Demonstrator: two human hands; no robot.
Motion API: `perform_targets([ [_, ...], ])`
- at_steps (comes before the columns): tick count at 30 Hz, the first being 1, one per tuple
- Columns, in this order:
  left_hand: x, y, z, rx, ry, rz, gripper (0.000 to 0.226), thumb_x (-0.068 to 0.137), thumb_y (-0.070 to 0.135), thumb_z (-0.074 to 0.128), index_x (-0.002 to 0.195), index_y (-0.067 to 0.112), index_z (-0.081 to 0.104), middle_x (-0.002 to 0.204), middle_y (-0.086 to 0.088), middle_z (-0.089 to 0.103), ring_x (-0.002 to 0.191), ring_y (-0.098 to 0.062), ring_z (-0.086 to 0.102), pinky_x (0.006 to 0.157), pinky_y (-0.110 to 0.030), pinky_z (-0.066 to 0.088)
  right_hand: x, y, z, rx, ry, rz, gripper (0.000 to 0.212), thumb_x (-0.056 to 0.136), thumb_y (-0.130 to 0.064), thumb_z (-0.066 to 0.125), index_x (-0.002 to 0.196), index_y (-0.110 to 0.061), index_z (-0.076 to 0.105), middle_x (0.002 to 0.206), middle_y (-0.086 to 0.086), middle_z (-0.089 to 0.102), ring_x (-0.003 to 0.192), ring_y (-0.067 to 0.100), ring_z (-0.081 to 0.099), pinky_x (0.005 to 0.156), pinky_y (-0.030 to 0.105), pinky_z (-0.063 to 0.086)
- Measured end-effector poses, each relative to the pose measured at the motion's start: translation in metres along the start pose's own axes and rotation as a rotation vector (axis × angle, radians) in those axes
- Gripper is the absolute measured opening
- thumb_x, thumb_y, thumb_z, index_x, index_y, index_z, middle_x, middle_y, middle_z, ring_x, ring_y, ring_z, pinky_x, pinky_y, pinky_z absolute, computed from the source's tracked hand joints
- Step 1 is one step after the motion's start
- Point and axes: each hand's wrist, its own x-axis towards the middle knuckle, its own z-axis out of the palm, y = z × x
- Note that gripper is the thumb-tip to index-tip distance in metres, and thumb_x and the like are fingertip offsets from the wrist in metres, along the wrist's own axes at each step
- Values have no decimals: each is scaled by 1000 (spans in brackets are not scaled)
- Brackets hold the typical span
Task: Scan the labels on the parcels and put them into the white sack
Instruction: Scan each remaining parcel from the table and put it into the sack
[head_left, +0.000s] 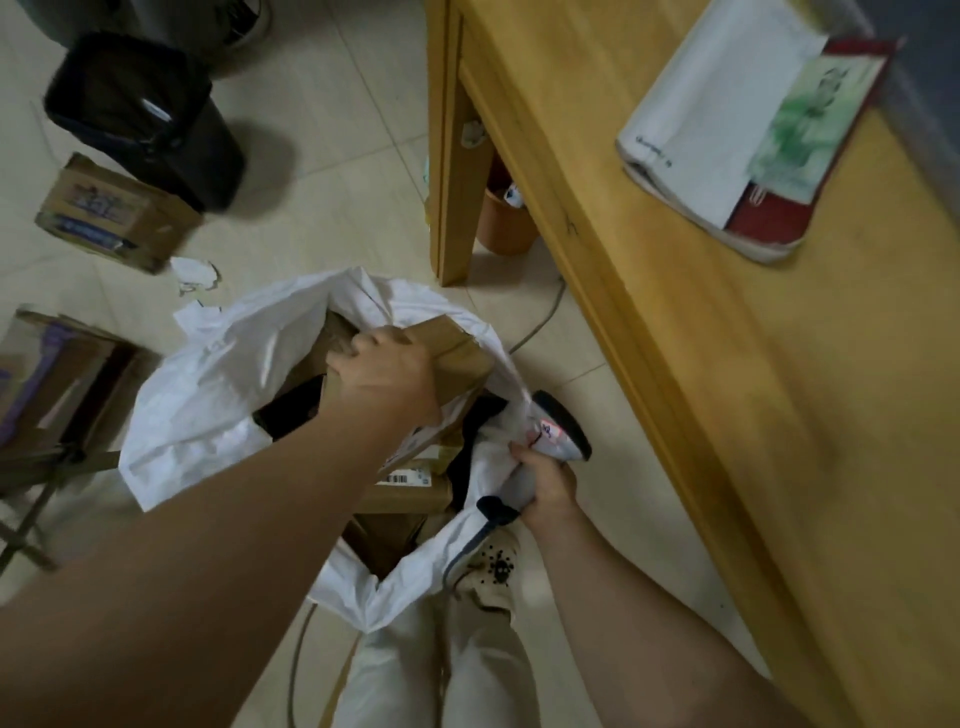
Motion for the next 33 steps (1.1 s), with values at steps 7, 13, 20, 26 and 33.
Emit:
perform_targets([
  [7,-23,-25,19,22,70,90,67,79,53,64,139,38,41,148,-21,19,137,-46,18,109,-62,23,-53,3,-10,142,-146,93,33,95,-14,57,126,1,56,120,23,60,114,38,56,108,49,38],
  [13,-39,-40,27,19,135,133,66,73,63,62,134,49,42,145,-16,27,135,-43,24,108,-57,24,-101,-20,-10,115,-163,-6,36,83,-5,71,117,3,60,104,21,65,86,31,64,80,41,55],
  [20,-61,-88,19,-441,87,-23,69,64,67,64,128,44,52,127,-7,55,113,-31,55,94,-45,49,-152,-45,5,-62,45,-251,42,70,-5,83,105,-9,60,110,11,68,93,27,65,80,35,52],
  [26,-62,-128,16,-298,264,-181,71,73,64,65,137,43,42,129,-13,42,121,-37,40,99,-47,41,-187,-51,6,-22,-31,-206,39,68,-1,82,102,-5,64,83,4,69,70,18,65,50,21,48],
  [33,-62,-105,17,-944,-86,41,26,76,38,76,100,31,68,81,12,70,73,-5,64,56,-17,45,-200,-70,20,-26,3,-277,55,74,-4,80,123,2,55,117,15,63,92,27,60,73,30,46],
])
